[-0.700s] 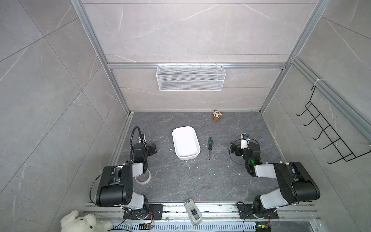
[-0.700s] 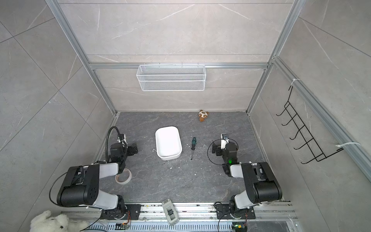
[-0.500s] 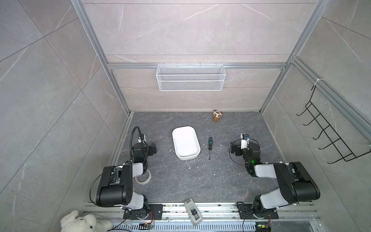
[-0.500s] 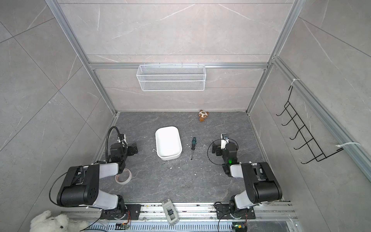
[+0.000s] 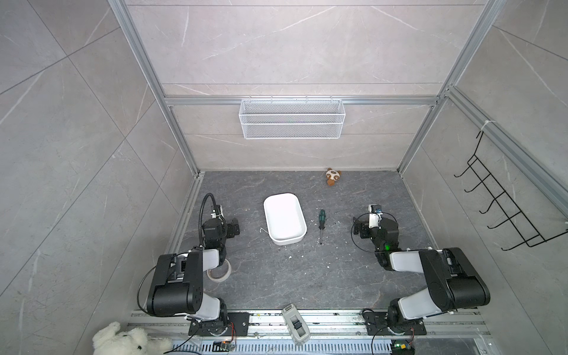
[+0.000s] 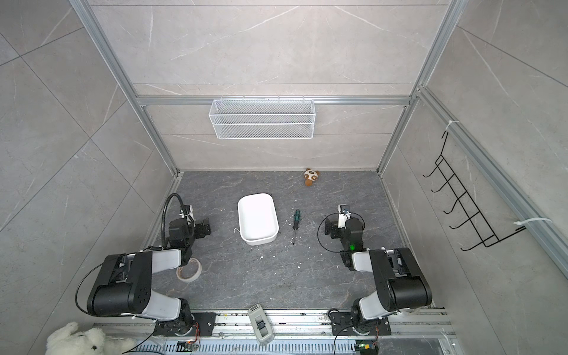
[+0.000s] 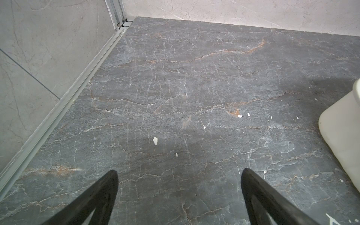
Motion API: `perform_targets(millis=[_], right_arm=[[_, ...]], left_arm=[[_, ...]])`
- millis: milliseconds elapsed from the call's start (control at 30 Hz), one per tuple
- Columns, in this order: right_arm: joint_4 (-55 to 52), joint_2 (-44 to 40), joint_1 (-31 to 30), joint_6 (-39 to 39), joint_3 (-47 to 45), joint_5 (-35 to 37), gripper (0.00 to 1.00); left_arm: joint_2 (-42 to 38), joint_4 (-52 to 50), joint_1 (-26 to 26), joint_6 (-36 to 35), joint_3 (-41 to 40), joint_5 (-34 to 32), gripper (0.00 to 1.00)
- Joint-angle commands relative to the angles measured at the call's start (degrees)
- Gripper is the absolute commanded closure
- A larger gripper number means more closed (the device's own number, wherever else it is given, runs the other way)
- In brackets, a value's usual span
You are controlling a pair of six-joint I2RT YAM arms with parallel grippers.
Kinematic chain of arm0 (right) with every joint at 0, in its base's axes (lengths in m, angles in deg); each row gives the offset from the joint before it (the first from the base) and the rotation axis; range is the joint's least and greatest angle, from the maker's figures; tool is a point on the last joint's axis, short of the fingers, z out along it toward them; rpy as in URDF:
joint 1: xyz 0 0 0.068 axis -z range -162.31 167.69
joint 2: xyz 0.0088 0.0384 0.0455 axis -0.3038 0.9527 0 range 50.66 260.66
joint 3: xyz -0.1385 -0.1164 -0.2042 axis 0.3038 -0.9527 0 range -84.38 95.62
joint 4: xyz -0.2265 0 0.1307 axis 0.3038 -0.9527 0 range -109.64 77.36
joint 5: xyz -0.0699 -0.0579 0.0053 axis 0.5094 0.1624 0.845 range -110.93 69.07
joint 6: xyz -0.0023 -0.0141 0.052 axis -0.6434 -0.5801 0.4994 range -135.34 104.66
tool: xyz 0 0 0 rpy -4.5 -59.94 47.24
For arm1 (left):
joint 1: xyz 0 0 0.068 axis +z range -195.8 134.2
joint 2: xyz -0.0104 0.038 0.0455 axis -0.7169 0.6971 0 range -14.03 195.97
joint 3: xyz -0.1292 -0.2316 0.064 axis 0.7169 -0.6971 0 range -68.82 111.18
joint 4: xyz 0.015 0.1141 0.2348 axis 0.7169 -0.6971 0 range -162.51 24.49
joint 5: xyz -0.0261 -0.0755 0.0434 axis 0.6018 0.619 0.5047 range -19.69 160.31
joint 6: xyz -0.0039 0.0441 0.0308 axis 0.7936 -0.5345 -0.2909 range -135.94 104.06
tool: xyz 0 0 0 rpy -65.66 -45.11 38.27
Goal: Put the screwdriver in the bin
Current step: Pick up the screwdriver from the center of the table.
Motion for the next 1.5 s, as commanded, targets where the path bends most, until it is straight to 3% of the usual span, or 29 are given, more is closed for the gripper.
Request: perform_targets(millis=[0,767,900,967,1033,1100,1133,1200,1300,1467], right_arm=[[-0.9,0.1,0.1,0.4,1.0,-0.6,0.01],[-0.5,0.1,0.0,0.2,0.7,-0.6,0.01],[0.7,-0.7,-1.4,-0.3,-0.1,2.9,0.01],[0.6,-3.8,-2.7,-0.5,-1.3,6.6,0.01],[-2.7,-8.2,-5.4,-1.3,-1.7,11.0,0.01],[-15.8,-13.1,-7.2,1.9,2.0,16.4,0.01],[-18.3,-14.0,-7.3,2.3,2.9,15.6,0.01],[-15.7,-15.9,-9.1,0.5,1.3,16.8,0.01],[-17.2,-19.8,-10.7,0.1,1.3,16.2,0.01],[-31.9,-27.8,-11.2,6.2,10.1,12.4,0.01]], left_arm=[[-0.3,2.1,0.1,-1.0,0.4,0.7,0.00],[-0.5,2.4,0.1,-1.0,0.2,0.5,0.00],[-0.6,2.8,0.0,-1.2,0.1,0.5,0.00],[-2.3,-2.8,-0.7,-2.0,2.2,0.9,0.00],[-3.6,-13.7,-1.1,-0.7,7.0,0.9,0.00],[-2.0,-24.3,-1.1,1.5,13.5,0.0,0.00],[-1.0,-27.9,-1.2,1.3,16.1,-0.1,0.00],[0.5,-36.3,-1.3,2.1,21.4,-1.4,0.00],[-2.2,-34.7,-1.7,3.1,20.1,0.7,0.00],[-12.2,-29.2,-1.9,7.6,13.1,2.6,0.00]])
